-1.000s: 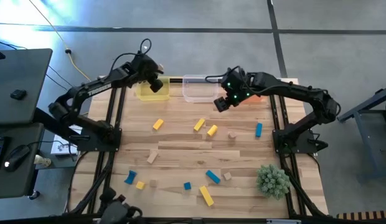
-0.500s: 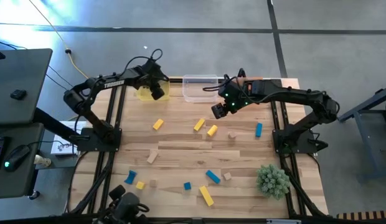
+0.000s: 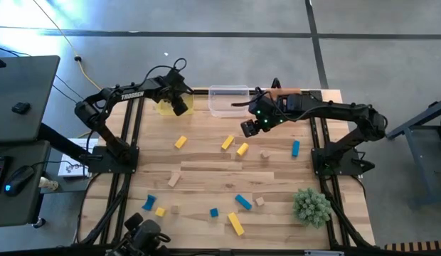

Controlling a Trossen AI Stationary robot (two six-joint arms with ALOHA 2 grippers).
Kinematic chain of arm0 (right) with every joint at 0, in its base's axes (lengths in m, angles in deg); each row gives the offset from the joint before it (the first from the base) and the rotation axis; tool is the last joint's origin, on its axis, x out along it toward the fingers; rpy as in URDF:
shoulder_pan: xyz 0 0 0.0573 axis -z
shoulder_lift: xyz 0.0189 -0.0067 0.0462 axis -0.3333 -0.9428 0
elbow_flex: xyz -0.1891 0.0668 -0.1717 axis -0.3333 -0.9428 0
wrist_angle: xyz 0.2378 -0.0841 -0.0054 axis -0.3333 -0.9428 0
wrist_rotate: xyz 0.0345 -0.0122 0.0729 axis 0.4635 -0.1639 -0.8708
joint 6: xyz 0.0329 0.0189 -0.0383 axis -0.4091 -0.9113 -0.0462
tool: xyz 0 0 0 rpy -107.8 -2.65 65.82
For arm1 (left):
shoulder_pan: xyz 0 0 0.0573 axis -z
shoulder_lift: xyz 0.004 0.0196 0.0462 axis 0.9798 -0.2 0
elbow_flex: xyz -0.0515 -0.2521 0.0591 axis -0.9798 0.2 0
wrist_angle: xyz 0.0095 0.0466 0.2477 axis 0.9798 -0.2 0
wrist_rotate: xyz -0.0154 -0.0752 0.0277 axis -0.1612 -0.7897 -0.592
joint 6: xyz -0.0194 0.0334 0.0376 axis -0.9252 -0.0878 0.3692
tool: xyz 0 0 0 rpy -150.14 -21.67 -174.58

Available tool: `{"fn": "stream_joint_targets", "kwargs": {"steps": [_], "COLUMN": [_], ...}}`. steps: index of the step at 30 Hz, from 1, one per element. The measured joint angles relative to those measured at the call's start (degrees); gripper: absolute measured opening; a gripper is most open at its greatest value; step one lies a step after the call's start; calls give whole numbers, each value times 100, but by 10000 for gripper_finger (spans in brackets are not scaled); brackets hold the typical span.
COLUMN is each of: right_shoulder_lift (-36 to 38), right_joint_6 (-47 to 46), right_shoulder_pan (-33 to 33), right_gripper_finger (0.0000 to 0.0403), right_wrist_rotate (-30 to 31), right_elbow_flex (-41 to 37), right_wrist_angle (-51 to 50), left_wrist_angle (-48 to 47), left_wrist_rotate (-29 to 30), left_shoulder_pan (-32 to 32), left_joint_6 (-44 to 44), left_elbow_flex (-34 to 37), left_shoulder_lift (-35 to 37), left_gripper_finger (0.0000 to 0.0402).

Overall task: Sort & place blocks by color
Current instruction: Put the brown block into the yellow bin, then put the yellow block into the transparent bin

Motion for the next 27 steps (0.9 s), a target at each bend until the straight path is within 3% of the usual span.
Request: {"fn": "stream_joint_targets", "kwargs": {"steps": [9,20,27], "right_shoulder_lift": [0,0,0], "right_joint_6": [-282,-250,-141], "right_shoulder_pan": [-506,-1261,-1758], "right_gripper_finger": [197,197,197], "right_wrist_rotate": [0,30,62], "right_elbow_flex": [0,0,0], "right_wrist_angle": [478,1949,2988], "left_wrist_angle": [-105,-1240,-1442], "left_wrist_rotate": [4,-9,-734], "left_shoulder_pan": [3,48,337], "left_joint_6": [-156,-329,-925], "left_elbow_flex": [-99,-979,-1012], "left_shoulder_lift": [11,165,916], "left_gripper_finger": [205,209,209]}}
